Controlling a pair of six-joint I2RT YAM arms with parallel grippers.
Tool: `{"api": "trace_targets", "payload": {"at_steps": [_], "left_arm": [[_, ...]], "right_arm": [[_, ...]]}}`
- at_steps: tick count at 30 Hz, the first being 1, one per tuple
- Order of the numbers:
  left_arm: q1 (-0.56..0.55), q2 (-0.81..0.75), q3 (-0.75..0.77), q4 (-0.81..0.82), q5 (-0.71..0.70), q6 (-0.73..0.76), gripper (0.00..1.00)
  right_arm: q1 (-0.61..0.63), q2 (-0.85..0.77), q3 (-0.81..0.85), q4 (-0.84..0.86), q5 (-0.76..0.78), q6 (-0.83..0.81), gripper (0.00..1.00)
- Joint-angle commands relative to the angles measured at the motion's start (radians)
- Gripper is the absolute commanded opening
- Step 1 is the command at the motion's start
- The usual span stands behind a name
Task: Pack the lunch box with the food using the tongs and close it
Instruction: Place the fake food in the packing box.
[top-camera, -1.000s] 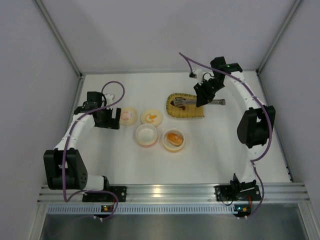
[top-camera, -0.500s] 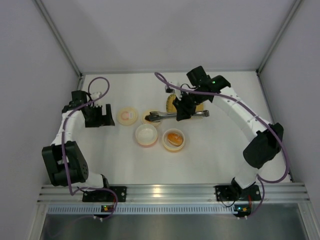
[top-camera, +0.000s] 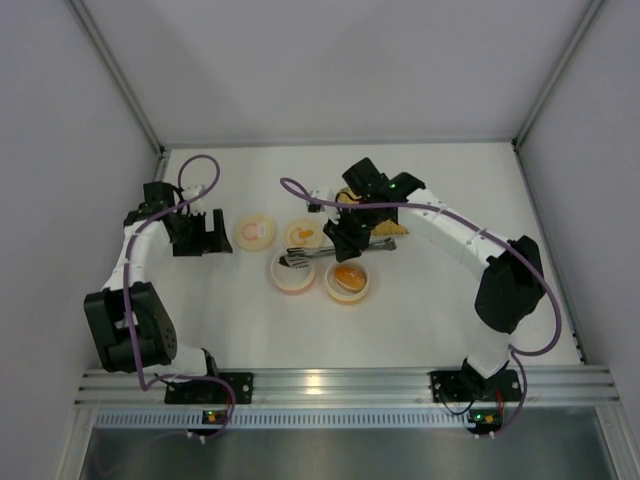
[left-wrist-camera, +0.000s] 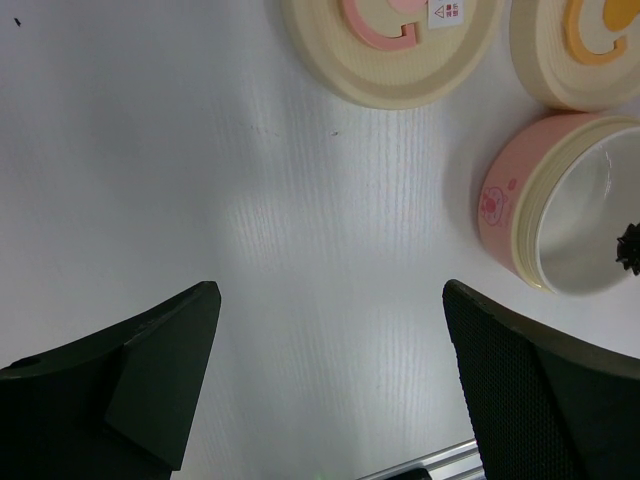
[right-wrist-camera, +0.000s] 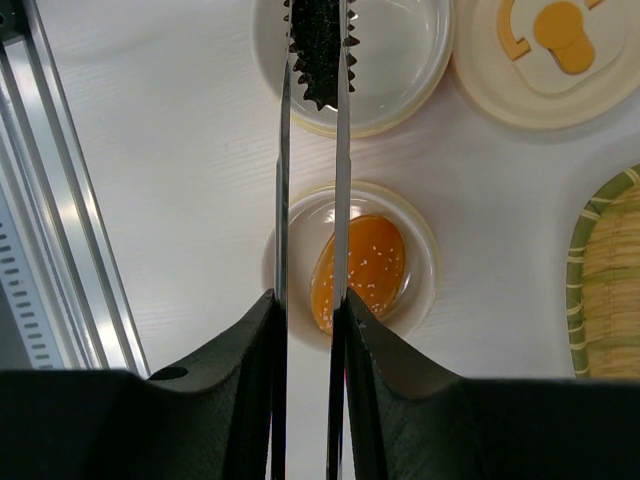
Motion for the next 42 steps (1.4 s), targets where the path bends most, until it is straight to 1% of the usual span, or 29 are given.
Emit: {"api": "trace_targets", "payload": {"at_steps": [1, 15, 27, 37, 42], "left_arm": [[0.005, -0.027, 0.016, -0.002, 0.007, 0.016, 0.98], [0.006, -0.041, 0.005, -0.001, -0.018, 0.030, 0.98], [0.005, -0.041, -0.003, 0.005, -0.029, 0.031, 0.98], [0.005, -0.038, -0.003, 0.007, -0.032, 0.031, 0.98], [0.005, -0.041, -0.003, 0.005, -0.032, 0.031, 0.98]], "right_arm": [[0.015, 0.025, 0.014, 0.108, -0.007, 0.019, 0.09], [0.018, 0.094, -0.012, 0.157, -0.008, 0.035, 0.10], [0.024, 0.114, -0.084, 0.199, -0.024, 0.036, 0.18], [0.045, 0.106, -0.083, 0.193, -0.042, 0.049, 0.37], [0.045, 0.086, -0.055, 0.171, -0.051, 0.058, 0.43]]}}
